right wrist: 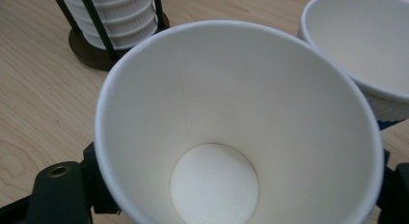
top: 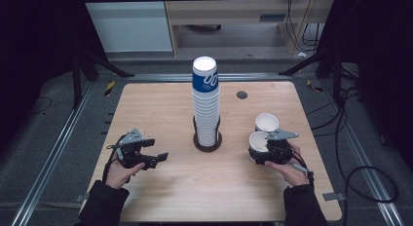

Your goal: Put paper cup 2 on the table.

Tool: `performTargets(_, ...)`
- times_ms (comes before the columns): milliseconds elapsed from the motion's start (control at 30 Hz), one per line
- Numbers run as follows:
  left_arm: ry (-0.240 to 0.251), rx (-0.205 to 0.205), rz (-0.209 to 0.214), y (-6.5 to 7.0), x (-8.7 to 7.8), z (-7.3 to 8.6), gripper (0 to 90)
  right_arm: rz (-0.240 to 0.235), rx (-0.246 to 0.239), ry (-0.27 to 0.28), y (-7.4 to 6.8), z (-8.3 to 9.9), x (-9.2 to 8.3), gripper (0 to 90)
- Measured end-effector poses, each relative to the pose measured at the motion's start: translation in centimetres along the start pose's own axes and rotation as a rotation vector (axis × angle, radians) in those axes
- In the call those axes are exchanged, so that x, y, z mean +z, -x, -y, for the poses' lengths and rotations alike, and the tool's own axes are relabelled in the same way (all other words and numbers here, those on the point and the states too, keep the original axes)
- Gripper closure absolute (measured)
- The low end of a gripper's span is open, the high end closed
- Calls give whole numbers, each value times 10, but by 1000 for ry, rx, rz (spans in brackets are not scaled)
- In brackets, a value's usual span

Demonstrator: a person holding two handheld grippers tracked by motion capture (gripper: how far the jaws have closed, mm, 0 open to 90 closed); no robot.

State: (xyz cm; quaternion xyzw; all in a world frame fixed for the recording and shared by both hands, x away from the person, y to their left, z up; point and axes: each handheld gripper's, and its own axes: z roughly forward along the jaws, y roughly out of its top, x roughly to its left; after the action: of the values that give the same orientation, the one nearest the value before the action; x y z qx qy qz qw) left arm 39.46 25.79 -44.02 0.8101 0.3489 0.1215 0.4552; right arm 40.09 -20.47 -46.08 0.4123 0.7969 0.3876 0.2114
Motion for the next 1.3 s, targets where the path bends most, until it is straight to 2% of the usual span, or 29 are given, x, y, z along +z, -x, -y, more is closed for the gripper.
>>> performTargets(233,3,4,1,0,0,0,163,18,12,-21,4,9,8,191)
performTargets(433,-7,9,4,1,1,0,163,17,15,-5,6,11,9,182)
performTargets(533,-5,8,4,0,0,0,163,24,19,-18,6,13,11,137)
performTargets(600,-2,5,5,0,0,1,163,12,14,-31,6,13,13,85)
performTargets(667,-4,5,5,0,0,1,163,0,17,-34,6,13,13,63)
performTargets(733,-3,4,4,0,0,1,163,10,16,-34,5,13,12,49)
performTargets(967,6,0,-1,-2,-3,1,162,21,34,-19,4,14,4,25)
performTargets(1300,1,-7,-16,-7,-7,2,155,47,56,2,6,35,-21,15)
